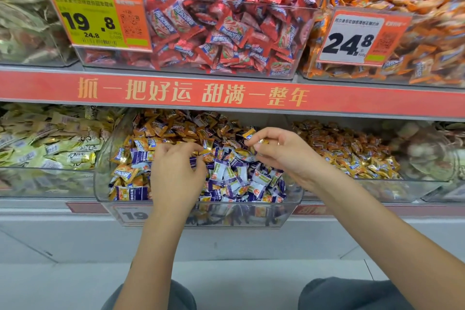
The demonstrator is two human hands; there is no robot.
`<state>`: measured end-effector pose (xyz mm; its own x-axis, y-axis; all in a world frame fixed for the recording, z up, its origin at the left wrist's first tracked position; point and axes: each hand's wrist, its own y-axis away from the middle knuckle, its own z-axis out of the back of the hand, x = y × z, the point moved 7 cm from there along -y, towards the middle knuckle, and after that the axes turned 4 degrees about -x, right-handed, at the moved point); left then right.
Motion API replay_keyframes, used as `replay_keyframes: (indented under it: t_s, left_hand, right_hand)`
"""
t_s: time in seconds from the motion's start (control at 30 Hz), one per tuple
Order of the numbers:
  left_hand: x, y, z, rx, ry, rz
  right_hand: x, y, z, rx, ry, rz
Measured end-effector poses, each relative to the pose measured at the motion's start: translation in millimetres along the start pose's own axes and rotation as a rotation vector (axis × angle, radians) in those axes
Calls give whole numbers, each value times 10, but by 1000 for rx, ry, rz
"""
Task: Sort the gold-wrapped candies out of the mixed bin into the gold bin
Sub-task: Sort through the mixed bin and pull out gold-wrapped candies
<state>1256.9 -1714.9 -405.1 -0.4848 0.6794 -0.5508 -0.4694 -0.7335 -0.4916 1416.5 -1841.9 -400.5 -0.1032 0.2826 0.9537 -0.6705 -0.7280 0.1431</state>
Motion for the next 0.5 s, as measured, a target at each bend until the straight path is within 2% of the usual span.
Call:
replay_keyframes:
  t_s: [0.07,0.13,0.2,0.27,0.33,0.4,0.5]
  left_hand:
    - [-87,3,-49,-57,-108,-131]
    - [-127,20,-103,-39,-77,-126]
    - [-136,32,-154,-2,-52,-97]
    - [-112,31,-196,41,-64,-73]
    - [-83,30,-216,78,-61,-55]
    - [-84,40,-214,95,-36,-52]
    - [-106,55,-208,114,-43,-68]
  right_hand:
    - [41,65,43,-37,-97,-7]
    - [68,148,176,-101,-202,-1]
    - [42,211,476,-240,-168,39]
    - [-26,215,821,-400,57,67]
    - [-142,152,981,-396,533,1]
    - [-212,106,995,-381,850,5]
    - [142,237,646,-510,870,397]
